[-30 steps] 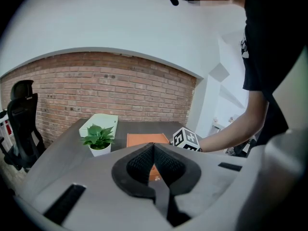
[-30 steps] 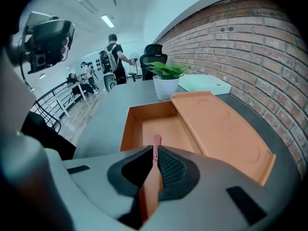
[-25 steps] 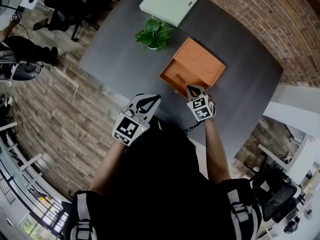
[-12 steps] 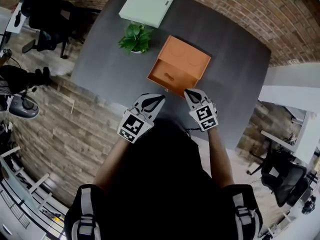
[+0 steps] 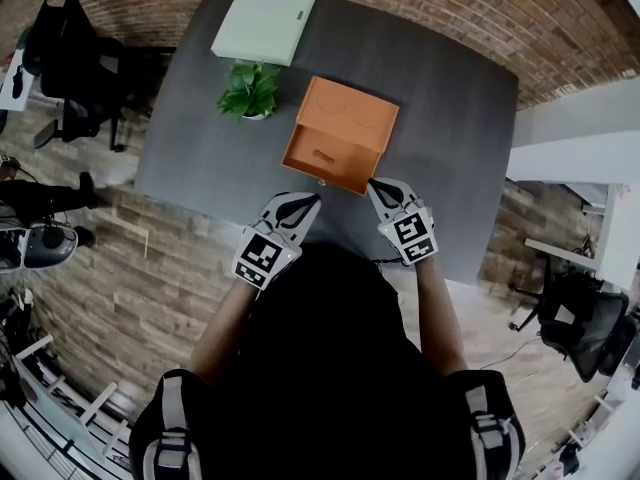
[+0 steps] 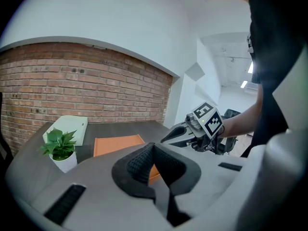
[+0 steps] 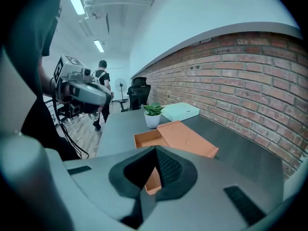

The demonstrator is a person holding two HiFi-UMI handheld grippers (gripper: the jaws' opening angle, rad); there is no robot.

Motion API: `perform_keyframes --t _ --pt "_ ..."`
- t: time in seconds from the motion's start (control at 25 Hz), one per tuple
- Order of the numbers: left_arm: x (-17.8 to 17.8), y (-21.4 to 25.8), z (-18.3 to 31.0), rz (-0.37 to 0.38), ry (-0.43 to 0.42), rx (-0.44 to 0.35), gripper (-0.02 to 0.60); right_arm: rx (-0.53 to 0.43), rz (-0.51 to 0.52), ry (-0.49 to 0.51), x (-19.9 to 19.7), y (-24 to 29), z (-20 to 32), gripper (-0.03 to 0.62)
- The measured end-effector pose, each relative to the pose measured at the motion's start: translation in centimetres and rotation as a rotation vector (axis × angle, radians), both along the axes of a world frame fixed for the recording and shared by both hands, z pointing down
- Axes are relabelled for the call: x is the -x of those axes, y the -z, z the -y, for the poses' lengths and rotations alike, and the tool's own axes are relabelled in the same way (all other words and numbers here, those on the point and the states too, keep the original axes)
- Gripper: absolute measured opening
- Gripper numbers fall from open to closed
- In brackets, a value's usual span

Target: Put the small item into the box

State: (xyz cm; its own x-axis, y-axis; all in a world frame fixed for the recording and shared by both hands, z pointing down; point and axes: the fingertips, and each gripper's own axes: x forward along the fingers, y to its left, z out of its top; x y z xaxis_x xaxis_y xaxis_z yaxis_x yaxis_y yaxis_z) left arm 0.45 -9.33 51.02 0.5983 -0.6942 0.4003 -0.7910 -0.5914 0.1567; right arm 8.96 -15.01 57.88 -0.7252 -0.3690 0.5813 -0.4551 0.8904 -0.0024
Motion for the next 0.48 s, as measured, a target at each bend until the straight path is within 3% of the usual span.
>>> perform_keyframes --t 0.48 --pt "2.6 1.1 -1.1 0.001 -0.071 -0.024 0.021 -0.017 0.003 -0.099 1.2 2.0 -2.5 0.025"
